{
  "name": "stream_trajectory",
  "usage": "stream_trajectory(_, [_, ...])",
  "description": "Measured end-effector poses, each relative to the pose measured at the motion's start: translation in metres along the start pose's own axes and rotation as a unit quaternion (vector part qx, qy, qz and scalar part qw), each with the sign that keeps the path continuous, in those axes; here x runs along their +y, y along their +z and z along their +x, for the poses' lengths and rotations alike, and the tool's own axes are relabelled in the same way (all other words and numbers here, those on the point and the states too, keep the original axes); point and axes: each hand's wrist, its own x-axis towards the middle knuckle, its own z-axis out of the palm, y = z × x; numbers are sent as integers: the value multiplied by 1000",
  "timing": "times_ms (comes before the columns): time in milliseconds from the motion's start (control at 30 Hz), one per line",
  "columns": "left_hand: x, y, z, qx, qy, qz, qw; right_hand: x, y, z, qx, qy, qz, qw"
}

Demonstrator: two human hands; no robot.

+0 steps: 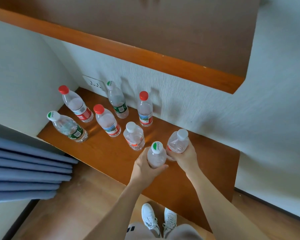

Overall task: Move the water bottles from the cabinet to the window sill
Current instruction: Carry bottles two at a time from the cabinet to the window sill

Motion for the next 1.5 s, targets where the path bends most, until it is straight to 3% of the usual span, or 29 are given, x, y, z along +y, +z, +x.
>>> stream_trajectory(300, [34,-21,-11,63,38,-87,994,-45,-40,-12,16,-4,43,999])
stream_trajectory(500, [90,-31,-33,106,101,-166,975,-91,-70,-30,23,-55,99,993])
stream_trajectory(800, [118,-66,-62,186,153,-175,955,-141,-83,-49,1,-149,132,980])
stream_trajectory(1000, [91,-101,-104,303,98,-184,930,-163,-46,-70,-82,-184,148,968])
stream_trajectory(1200, [40,-139,-177,423,19,-201,883,-192,22,-105,-237,-230,149,932])
stream_trajectory(1500, [-37,-176,-292,587,-78,-213,777,-213,145,-190,-431,-299,82,847])
